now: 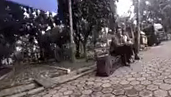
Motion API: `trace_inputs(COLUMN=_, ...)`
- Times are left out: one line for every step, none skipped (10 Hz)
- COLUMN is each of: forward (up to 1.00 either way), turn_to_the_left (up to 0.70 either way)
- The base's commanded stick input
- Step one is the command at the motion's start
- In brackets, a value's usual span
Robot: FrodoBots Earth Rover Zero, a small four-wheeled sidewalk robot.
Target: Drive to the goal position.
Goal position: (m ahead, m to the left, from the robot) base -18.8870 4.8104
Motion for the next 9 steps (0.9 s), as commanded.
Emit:
trace_inputs(forward=0.45, turn_to_the_left=0.27)
trace_inputs(forward=0.45, turn_to_the_left=0.27)
trace_inputs(forward=0.45, turn_to_the_left=0.25)
trace_inputs(forward=0.45, turn_to_the_left=0.11)
trace_inputs(forward=0.45, turn_to_the_left=0.00)
trace_inputs(forward=0.45, turn_to_the_left=0.00)
trace_inputs(forward=0.23, turn_to_the_left=0.00)
trace_inputs(forward=0.00, turn_to_the_left=0.00)
trace_inputs(forward=0.00, turn_to_the_left=0.00)
